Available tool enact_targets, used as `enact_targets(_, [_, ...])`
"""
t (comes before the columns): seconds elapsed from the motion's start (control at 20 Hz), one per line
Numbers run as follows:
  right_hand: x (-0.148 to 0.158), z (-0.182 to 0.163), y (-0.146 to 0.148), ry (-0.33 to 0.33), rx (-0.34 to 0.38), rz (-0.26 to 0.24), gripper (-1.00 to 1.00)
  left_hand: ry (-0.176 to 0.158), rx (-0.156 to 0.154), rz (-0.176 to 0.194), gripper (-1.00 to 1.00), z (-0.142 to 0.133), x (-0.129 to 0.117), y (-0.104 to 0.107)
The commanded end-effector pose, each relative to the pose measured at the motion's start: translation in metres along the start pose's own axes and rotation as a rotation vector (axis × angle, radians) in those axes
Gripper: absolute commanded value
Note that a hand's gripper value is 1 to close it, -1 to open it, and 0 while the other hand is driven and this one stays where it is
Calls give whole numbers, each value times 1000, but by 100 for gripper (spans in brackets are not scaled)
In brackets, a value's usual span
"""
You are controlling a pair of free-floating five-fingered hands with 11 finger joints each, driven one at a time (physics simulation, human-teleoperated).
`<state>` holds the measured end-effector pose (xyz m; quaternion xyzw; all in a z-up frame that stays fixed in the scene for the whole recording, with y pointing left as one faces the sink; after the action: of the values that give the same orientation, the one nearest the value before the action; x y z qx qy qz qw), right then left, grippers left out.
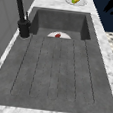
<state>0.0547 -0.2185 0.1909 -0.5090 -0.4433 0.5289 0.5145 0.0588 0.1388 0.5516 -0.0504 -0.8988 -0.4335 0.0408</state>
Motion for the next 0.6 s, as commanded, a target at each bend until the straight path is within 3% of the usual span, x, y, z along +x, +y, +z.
enact_targets(0.0, [0,0,0,0,0,0,0,34,131,-36,-100,-4,-2,0])
enact_targets(0.55, [0,0,0,0,0,0,0,26,184,-44,-100,-12,-5,5])
